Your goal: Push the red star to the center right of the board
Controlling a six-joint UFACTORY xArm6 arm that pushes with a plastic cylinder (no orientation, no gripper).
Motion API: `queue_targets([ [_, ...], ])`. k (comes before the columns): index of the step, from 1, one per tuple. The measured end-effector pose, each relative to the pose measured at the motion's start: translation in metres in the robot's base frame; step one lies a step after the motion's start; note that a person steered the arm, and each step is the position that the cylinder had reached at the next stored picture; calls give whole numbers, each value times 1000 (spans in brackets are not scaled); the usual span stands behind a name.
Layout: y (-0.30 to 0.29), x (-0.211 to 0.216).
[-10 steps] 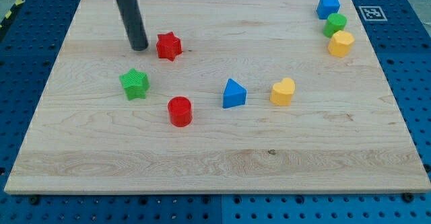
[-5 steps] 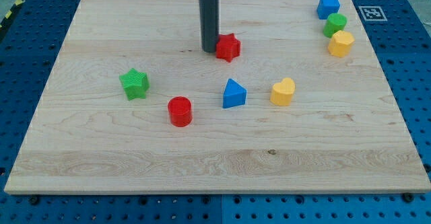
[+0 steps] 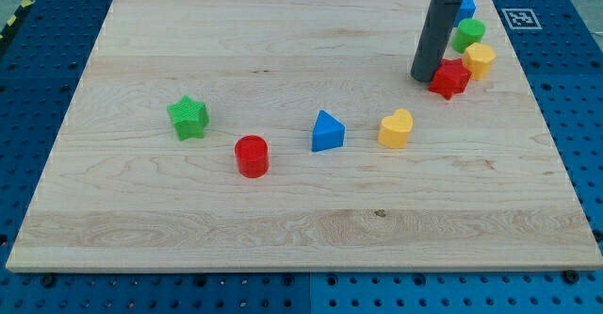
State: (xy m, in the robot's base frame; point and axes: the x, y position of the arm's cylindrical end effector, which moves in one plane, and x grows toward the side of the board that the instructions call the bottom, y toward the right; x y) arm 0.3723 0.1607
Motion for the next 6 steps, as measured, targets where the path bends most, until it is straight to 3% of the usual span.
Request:
queue_targets([
  [4,35,28],
  [6,23,33],
])
